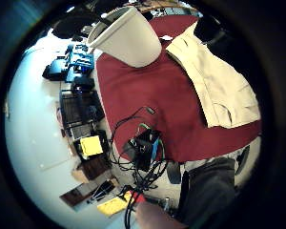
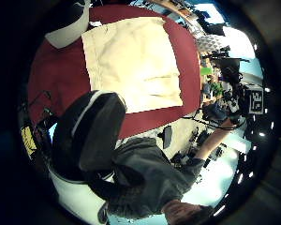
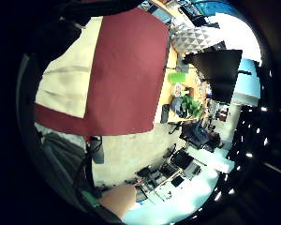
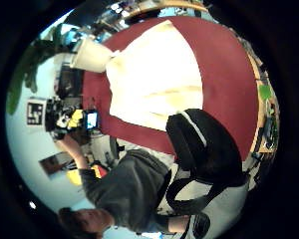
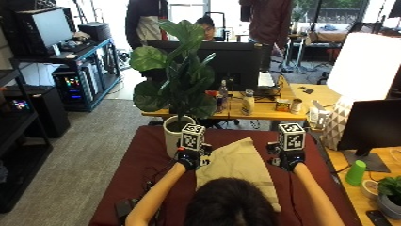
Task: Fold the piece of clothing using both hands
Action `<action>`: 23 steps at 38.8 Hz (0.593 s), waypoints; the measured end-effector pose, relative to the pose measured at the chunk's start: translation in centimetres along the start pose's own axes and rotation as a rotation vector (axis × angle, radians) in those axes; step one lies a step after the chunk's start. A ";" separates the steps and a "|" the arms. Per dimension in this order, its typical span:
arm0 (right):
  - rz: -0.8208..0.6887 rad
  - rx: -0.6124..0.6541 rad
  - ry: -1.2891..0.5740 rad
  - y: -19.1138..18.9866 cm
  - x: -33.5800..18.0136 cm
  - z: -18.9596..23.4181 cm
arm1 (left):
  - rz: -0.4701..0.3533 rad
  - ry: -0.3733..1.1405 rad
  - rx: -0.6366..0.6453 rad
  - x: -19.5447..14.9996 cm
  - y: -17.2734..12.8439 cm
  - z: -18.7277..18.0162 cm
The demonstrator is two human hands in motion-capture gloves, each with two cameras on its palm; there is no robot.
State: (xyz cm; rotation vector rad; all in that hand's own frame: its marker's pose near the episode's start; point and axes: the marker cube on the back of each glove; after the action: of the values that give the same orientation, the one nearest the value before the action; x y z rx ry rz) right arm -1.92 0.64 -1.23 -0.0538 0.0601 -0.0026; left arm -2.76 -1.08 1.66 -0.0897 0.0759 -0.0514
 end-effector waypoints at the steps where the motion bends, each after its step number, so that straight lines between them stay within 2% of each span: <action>1: 0.010 0.000 -0.004 -1.3 0.5 0.8 | -0.005 -0.006 0.000 0.0 -0.2 0.1; 6: 0.044 -0.013 0.009 -3.2 1.0 1.3 | -0.031 -0.014 0.005 -0.3 -1.8 0.4; 15: 0.082 -0.012 -0.011 -3.9 1.9 2.1 | -0.007 0.009 -0.023 0.1 -2.6 1.3; 21: 0.081 -0.036 -0.014 -3.4 1.7 3.4 | 0.047 0.013 -0.062 0.9 -2.2 2.9; 23: 0.111 -0.093 -0.016 -3.0 1.5 4.1 | 0.068 0.013 -0.088 1.3 -2.1 3.7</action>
State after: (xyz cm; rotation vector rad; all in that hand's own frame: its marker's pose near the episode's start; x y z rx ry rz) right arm -0.15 -2.12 2.88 -0.1438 0.0468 0.1113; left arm -1.28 -2.91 5.43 -0.1747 0.0945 0.0194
